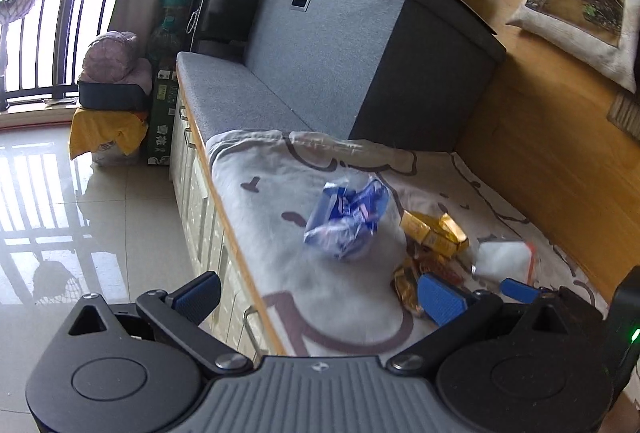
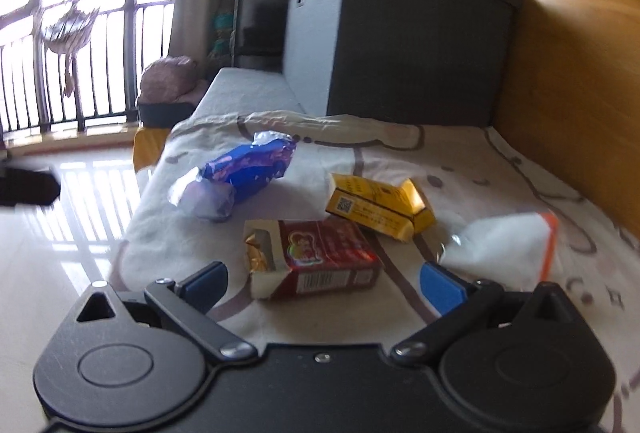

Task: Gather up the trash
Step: 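Grasp the blue wrapper packet with the left tool while the right tool grasps the red cigarette box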

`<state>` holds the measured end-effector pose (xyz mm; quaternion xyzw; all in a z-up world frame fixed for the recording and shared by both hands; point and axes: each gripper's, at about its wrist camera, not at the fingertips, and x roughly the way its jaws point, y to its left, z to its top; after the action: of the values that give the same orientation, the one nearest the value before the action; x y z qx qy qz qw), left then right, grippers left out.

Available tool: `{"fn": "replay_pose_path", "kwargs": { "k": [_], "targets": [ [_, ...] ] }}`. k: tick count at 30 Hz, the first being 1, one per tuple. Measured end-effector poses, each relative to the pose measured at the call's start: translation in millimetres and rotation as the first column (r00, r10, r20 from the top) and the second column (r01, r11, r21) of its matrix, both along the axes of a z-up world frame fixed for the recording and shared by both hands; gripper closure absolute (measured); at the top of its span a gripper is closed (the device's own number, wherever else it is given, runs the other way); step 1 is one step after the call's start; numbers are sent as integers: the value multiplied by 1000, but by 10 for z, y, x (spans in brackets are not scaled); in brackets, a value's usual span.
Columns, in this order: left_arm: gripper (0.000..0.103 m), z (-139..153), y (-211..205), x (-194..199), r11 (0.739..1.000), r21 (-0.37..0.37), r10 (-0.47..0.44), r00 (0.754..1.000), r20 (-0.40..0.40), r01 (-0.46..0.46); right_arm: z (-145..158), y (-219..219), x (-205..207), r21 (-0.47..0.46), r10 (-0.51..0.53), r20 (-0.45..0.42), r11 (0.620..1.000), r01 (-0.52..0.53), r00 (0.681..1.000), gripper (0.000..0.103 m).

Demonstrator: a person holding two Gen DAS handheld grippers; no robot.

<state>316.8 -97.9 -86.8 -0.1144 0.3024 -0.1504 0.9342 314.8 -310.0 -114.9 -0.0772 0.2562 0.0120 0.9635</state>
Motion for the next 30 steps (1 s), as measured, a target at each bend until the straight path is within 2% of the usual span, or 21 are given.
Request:
{"fn": "replay_pose_path", "kwargs": {
  "k": [3, 6, 12, 21, 24, 27, 29, 30],
  "targets": [
    [0, 10, -49, 164, 1000, 6, -20, 1000, -5, 20, -80, -30, 135, -38, 1, 2, 999, -1, 1000, 0],
    [0, -1, -103, 338, 999, 0, -36, 999, -18, 36, -152, -141, 241, 12, 8, 0, 1000, -8, 1000, 0],
    [0, -79, -352, 734, 994, 59, -84, 996, -40, 87, -268, -313, 429, 147, 56, -105, 988, -40, 993, 0],
    [0, -294, -651, 1261, 986, 106, -115, 989, -93, 125, -293, -357, 462, 187, 62, -106, 982, -42, 992, 0],
    [0, -328, -735, 1361, 982, 133, -124, 988, -93, 136, -287, -419, 458, 219, 57, -96, 975, -34, 994, 3],
    [0, -360, -776, 1451, 981, 150, -108, 989, -100, 122, -276, -472, 438, 237, 32, -83, 972, -12, 996, 14],
    [4, -385, -799, 1482, 979, 175, -86, 991, -101, 102, -275, -500, 429, 256, 30, -79, 967, -9, 996, 14],
    [14, -400, -805, 1488, 978, 186, -72, 992, -104, 91, -275, -509, 428, 262, 30, -78, 965, -8, 996, 15]
  ]
}}
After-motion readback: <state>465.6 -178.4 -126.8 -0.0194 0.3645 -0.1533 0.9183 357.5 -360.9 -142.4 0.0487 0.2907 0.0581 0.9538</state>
